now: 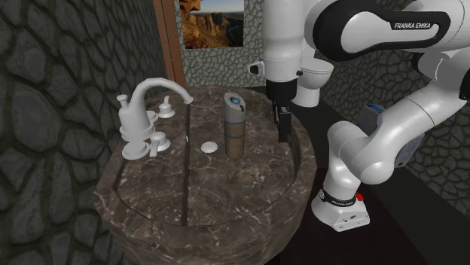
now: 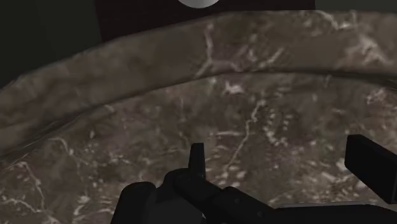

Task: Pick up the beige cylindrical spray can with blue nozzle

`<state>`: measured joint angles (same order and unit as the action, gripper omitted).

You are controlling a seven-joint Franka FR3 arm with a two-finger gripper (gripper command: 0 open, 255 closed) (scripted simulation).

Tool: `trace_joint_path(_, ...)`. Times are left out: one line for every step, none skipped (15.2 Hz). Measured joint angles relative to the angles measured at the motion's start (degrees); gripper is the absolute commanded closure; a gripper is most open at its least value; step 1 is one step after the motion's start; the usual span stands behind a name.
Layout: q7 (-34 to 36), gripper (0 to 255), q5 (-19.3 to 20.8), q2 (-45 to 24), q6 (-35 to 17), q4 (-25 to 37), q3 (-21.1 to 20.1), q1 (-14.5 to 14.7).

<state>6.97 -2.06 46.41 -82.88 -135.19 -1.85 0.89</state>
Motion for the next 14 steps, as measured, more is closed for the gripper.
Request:
trace_joint_path(0.00,0,0.00,0.00,0.00,0.00,0.00,0.00)
trace_joint_path(0.47,0,0.04,-0.57,-0.73,0.68,-0.15,-0.22)
trace_joint_path(1.37,0,-0.02,-0.80,-1.82,1.18,-0.54,-0.49)
trace_joint_path(2.47,0,-0.07,-1.31,-2.97,2.15,-1.01,-0.83)
trace_joint_path(3.48,0,0.04,-1.79,-4.28,3.03,-1.36,-1.26)
trace_joint_path(4.52,0,0.19,-2.29,-5.62,3.99,-1.72,-1.71)
trace_joint_path(5.53,0,0.39,-2.86,-6.97,4.98,-2.02,-2.20)
trace_joint_path(7.02,0,0.35,-3.79,-8.21,6.50,-2.80,-2.58)
trace_joint_path(8.18,0,0.57,-4.22,-9.26,7.70,-3.23,-3.06)
trace_joint_path(9.20,0,0.92,-5.13,-10.91,8.73,-3.53,-3.64)
trace_joint_path(10.64,0,1.09,-6.00,-12.13,10.22,-4.24,-4.10)
trace_joint_path(11.63,0,1.49,-6.30,-13.72,10.71,-4.50,-4.67)
trace_joint_path(12.72,0,1.87,-6.43,-14.38,12.00,-4.84,-5.21)
trace_joint_path(13.77,0,2.32,-6.94,-15.92,12.70,-5.16,-5.81)
